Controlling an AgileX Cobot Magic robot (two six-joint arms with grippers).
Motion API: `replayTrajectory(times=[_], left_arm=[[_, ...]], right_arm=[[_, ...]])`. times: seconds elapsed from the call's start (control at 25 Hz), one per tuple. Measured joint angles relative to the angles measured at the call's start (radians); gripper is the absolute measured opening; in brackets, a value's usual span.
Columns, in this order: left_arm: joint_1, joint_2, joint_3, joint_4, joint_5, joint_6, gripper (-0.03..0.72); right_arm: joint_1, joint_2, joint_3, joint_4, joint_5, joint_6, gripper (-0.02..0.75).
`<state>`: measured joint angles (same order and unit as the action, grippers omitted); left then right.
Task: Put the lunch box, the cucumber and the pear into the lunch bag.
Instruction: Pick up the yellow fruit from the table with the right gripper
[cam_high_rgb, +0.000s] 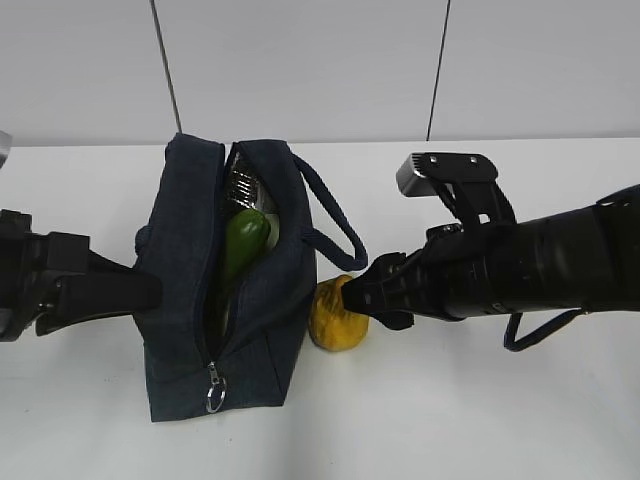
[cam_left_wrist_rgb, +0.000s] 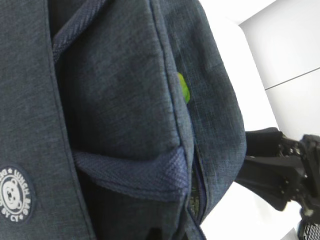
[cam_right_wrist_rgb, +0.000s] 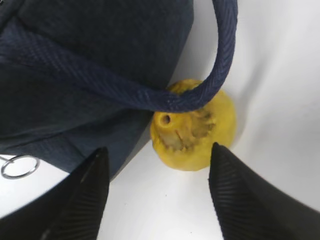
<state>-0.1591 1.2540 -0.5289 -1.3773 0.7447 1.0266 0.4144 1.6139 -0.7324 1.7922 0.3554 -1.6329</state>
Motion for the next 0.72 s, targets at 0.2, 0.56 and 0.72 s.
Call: replayTrajectory(times=[0.2, 0.56, 0.72], left_arm=[[0.000, 0.000, 0.000, 0.000, 0.000, 0.000, -0.015], [0.000, 0.000, 0.000, 0.000, 0.001, 0.000, -0.015], [0.000, 0.000, 0.000, 0.000, 0.002, 0.000, -0.015]], right_arm=[[0.000, 0.066, -0.044, 0.009, -0.011, -0.044, 0.492], [0.000, 0.146, -0.113, 0.009, -0.013, -0.057, 0.492], [0.000, 0.162, -0.140, 0.011, -0.013, -0.059, 0.492]])
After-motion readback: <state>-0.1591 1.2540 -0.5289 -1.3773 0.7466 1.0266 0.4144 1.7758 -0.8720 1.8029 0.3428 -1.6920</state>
